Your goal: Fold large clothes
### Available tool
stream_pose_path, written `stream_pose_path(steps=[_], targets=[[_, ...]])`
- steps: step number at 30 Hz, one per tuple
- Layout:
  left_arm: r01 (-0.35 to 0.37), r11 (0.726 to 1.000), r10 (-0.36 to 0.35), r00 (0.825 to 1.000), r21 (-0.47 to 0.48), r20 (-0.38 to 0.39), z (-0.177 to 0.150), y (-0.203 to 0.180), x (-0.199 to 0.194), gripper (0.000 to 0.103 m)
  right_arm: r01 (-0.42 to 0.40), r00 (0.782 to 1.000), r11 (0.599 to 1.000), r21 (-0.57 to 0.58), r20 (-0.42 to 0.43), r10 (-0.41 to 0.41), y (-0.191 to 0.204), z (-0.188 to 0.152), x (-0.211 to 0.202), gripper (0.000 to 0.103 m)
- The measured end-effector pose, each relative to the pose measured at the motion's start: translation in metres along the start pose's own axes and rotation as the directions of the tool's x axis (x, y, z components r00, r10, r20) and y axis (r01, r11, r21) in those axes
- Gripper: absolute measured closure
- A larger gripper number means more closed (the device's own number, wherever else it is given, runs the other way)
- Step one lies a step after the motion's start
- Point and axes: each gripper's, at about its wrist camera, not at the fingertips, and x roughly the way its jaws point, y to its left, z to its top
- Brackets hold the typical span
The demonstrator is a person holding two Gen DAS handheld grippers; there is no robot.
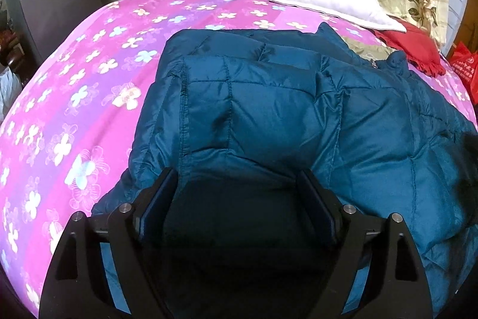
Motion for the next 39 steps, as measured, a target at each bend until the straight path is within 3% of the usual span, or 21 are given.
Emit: stream_pose_path(steps=[2, 4, 6, 7, 8, 9, 11, 14, 20, 23, 28, 31, 35, 39], targets=[[-0.005, 1.000, 0.005, 1.000, 0.005, 0.004, 0.000, 0.000, 0.000, 0.019, 0.013, 0.996, 0.999, 0.030, 0.087, -0.016, -0.017, -0.009, -0.036, 0.019], [-0.009, 1.000, 0.009, 1.000, 0.008, 0.008, 0.000, -0.001, 0.000, 0.019, 0.015, 0.994, 0.996, 0.083, 0.103, -0.024, -0.038, -0.027, -0.050, 0.019], [-0.012, 1.000, 0.012, 1.000, 0.009, 0.013, -0.001, -0.002, 0.000, 0.019, 0.051, 0.997, 0.991, 0.126, 0.058, -0.058, -0.052, -0.044, -0.040, 0.019], [-0.013, 1.000, 0.013, 1.000, 0.010, 0.017, -0.001, -0.002, 0.000, 0.018, 0.048, 0.999, 0.986, 0.161, -0.013, -0.047, -0.063, -0.059, -0.021, 0.018], [-0.012, 1.000, 0.012, 1.000, 0.013, 0.019, -0.002, -0.003, 0.001, 0.016, 0.018, 0.999, 0.984, 0.175, -0.042, -0.010, -0.067, -0.069, -0.008, 0.016], [-0.015, 1.000, 0.015, 1.000, 0.015, 0.023, -0.003, -0.003, 0.001, 0.015, -0.021, 1.000, 0.985, 0.169, -0.012, 0.023, -0.069, -0.079, -0.001, 0.015], [-0.021, 1.000, 0.021, 0.999, 0.015, 0.027, -0.004, -0.004, 0.001, 0.013, -0.045, 0.999, 0.981, 0.190, -0.008, 0.048, -0.072, -0.077, 0.000, 0.009], [-0.028, 1.000, 0.028, 0.999, 0.013, 0.027, -0.003, -0.004, 0.003, 0.011, 0.001, 1.000, 0.988, 0.152, -0.028, 0.003, -0.061, -0.077, 0.004, 0.004], [-0.027, 1.000, 0.027, 0.999, 0.009, 0.030, -0.004, -0.005, 0.003, 0.011, -0.015, 0.999, 0.987, 0.158, -0.032, 0.020, -0.067, -0.075, 0.009, 0.002], [-0.006, 1.000, 0.006, 1.000, -0.003, 0.028, -0.005, -0.001, 0.000, 0.011, 0.002, 0.998, 0.993, 0.122, -0.069, 0.007, -0.068, -0.069, -0.002, 0.003], [0.021, 0.999, -0.019, 0.999, -0.048, 0.044, -0.010, 0.015, -0.026, 0.011, 0.021, 0.999, 0.984, 0.175, 0.034, -0.028, -0.085, -0.083, -0.076, 0.003], [0.062, 0.997, -0.060, 0.996, -0.035, 0.059, -0.022, 0.022, -0.052, 0.011, 0.031, 0.999, 0.986, 0.161, 0.021, -0.035, -0.085, -0.118, -0.116, 0.003], [0.098, 0.994, -0.101, 0.992, 0.053, 0.076, -0.052, 0.028, -0.087, 0.011, 0.039, 0.999, 0.992, 0.119, -0.038, -0.035, -0.072, -0.173, -0.138, 0.003], [0.117, 0.991, -0.121, 0.991, 0.071, 0.049, -0.092, 0.055, -0.113, 0.011, 0.019, 0.998, 0.995, 0.098, -0.058, -0.013, -0.064, -0.221, -0.153, 0.003]])
